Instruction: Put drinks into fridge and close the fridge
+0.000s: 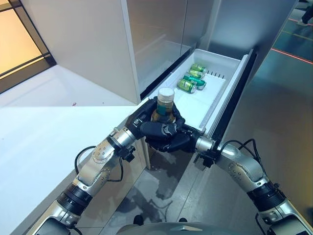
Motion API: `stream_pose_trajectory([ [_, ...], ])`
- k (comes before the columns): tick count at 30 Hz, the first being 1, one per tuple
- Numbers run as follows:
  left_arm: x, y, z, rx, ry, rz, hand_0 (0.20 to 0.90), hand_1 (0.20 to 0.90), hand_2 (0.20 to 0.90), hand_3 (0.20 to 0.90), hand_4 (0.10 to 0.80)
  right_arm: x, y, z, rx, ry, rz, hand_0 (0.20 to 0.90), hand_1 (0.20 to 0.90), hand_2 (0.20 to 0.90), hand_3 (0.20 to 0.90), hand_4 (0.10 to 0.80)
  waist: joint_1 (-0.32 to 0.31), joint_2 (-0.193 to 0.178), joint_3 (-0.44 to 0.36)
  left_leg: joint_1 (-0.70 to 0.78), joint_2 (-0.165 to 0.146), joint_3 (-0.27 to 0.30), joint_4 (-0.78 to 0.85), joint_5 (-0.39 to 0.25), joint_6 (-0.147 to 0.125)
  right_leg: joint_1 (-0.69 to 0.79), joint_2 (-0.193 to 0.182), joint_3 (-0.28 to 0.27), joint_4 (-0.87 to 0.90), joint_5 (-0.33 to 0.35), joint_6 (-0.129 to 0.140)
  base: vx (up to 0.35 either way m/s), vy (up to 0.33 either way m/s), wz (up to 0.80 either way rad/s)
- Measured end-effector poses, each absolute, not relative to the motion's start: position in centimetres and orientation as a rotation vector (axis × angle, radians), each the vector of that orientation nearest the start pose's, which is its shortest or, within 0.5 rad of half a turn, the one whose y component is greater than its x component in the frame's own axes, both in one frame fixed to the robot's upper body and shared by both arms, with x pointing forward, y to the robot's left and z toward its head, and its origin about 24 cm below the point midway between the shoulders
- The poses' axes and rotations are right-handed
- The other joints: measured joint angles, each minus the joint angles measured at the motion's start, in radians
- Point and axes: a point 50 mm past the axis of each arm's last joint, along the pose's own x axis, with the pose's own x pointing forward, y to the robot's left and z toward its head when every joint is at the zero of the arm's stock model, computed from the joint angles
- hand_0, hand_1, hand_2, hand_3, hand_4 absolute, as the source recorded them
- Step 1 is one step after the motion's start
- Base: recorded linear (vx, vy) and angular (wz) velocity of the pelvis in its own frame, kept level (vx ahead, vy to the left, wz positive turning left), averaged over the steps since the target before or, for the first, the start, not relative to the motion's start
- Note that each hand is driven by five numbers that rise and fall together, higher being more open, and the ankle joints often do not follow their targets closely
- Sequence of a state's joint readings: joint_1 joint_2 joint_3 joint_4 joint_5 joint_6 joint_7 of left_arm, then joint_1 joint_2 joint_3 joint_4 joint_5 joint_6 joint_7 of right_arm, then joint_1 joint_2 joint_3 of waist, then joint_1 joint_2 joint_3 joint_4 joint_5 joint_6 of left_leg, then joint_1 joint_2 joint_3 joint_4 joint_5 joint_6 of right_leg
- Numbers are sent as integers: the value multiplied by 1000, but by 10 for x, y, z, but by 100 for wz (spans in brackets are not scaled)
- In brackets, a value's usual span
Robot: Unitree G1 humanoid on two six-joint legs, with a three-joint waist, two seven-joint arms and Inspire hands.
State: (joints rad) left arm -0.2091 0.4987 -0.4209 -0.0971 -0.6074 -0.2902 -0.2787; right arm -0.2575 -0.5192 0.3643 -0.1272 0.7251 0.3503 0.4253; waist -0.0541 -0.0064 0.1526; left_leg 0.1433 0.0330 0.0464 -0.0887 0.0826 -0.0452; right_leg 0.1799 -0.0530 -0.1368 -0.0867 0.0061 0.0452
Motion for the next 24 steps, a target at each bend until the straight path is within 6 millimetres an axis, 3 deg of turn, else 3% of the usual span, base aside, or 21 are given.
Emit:
stream_pose_trajectory([
  [2,257,118,118,-111,-377,-729,300,300,300,200,100,264,-114,89,130,186,912,300,300,300,200,100,0,0,0,0,0,0,0,0,0,0,0,0,0,0,0,0,0,0],
  [3,257,117,118,-117,-381,-722,331,331,331,236,136,264,-114,89,130,180,906,300,300,300,200,100,0,0,0,0,0,0,0,0,0,0,0,0,0,0,0,0,0,0],
  [4,257,117,119,-120,-386,-718,481,481,481,411,311,264,-114,90,128,173,897,300,300,300,200,100,0,0,0,0,0,0,0,0,0,0,0,0,0,0,0,0,0,0],
  [5,257,117,119,-118,-389,-716,714,714,714,683,583,264,-114,90,127,170,888,300,300,300,200,100,0,0,0,0,0,0,0,0,0,0,0,0,0,0,0,0,0,0],
  [6,257,117,120,-116,-392,-713,900,900,900,900,800,265,-114,90,127,168,883,300,300,300,200,100,0,0,0,0,0,0,0,0,0,0,0,0,0,0,0,0,0,0],
  [12,258,112,133,-146,-515,-628,900,900,900,900,800,268,-113,101,120,84,827,300,300,300,200,100,1,-1,0,-1,0,0,0,0,0,-1,1,0,0,0,0,0,0,0],
  [15,262,110,144,-153,-574,-589,900,900,900,900,800,277,-114,115,27,12,769,300,300,300,200,100,3,-4,2,-1,0,-1,0,0,0,-1,1,0,0,0,0,0,0,0],
  [24,262,107,174,-40,-782,-503,900,900,900,900,800,305,-150,135,-220,-42,449,300,300,300,200,100,7,-16,9,-8,-1,-9,0,0,0,-3,0,-7,0,0,0,4,0,2],
])
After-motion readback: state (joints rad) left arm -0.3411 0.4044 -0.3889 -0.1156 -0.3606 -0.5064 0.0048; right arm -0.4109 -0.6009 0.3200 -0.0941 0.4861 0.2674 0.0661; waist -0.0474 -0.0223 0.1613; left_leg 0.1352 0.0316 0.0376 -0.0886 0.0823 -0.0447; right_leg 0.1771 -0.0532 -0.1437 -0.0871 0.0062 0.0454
